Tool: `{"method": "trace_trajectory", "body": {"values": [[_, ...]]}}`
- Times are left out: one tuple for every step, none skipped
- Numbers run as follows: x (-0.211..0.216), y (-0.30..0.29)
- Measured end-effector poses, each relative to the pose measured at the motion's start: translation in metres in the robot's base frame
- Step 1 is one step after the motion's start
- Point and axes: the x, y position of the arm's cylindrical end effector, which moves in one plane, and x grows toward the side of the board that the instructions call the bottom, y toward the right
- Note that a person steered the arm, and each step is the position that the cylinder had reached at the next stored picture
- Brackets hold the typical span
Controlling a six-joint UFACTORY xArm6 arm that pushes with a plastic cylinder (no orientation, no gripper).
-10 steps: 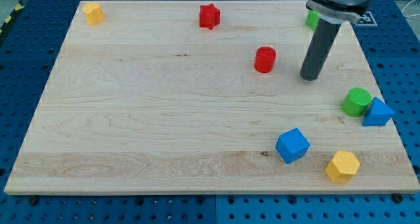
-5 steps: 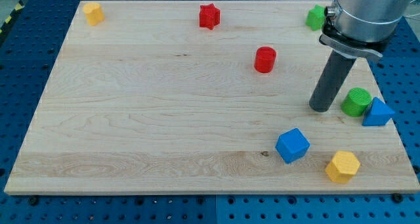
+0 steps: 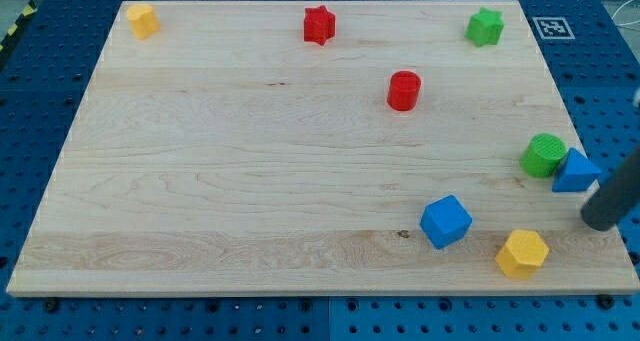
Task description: Move the yellow hexagon closer to the blue cube
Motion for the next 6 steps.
{"method": "trace_trajectory", "body": {"values": [[0.043, -0.001], [0.053, -0.012], [0.052, -0.037], [0.051, -0.074], [0.051, -0.098], [0.05, -0.12]]}}
